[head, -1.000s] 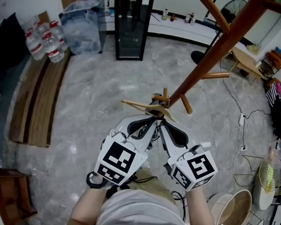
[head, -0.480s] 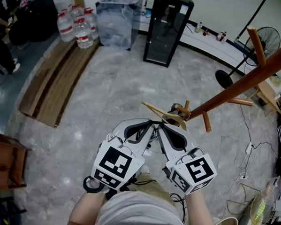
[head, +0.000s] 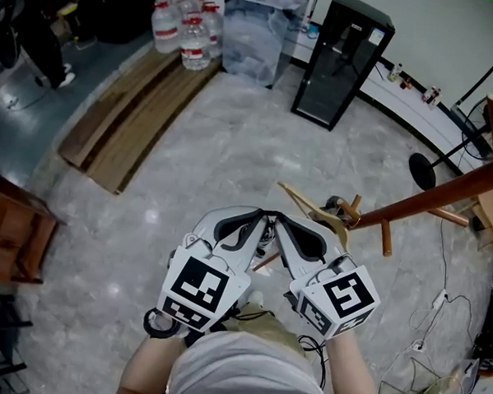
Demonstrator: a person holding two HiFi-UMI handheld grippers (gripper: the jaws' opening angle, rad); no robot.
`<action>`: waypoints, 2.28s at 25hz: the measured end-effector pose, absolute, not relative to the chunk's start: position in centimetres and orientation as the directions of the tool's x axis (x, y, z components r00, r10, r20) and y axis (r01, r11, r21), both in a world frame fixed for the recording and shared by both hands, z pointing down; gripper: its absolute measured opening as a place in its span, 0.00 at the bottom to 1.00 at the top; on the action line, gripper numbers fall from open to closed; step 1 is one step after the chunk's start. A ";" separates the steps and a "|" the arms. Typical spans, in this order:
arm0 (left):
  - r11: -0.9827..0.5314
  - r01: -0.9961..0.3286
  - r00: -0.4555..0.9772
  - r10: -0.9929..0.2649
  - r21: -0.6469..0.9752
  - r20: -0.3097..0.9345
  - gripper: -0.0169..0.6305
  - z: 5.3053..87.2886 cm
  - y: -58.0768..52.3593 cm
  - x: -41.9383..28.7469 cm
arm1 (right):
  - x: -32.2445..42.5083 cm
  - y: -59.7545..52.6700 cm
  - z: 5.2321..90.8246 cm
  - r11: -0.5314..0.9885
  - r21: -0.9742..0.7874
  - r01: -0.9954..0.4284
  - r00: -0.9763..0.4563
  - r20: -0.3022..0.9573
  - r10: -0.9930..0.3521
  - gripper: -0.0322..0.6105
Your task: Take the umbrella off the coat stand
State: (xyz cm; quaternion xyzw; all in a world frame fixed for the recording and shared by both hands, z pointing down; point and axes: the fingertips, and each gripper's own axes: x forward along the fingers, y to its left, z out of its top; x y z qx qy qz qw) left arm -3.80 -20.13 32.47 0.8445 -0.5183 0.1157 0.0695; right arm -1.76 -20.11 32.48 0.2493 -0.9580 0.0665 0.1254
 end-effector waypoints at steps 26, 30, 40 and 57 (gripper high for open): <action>-0.119 -0.993 0.115 -0.937 0.009 0.329 0.05 34.5 -15.3 -11.5 | -9.6 -16.4 34.5 0.983 -0.098 -0.155 -0.940 0.319 -0.117 0.05; -0.091 -0.996 0.091 -0.939 0.015 0.331 0.05 34.8 -14.6 -12.0 | -10.3 -15.9 34.7 0.986 -0.103 -0.131 -0.942 0.321 -0.092 0.05; -0.082 -0.996 0.084 -0.940 0.020 0.330 0.05 35.2 -14.0 -12.4 | -10.6 -15.3 35.2 0.987 -0.102 -0.126 -0.942 0.325 -0.087 0.05; -0.121 -0.992 0.123 -0.941 0.028 0.315 0.05 34.8 -14.7 -12.1 | -10.1 -15.8 34.6 0.983 -0.076 -0.167 -0.936 0.327 -0.133 0.05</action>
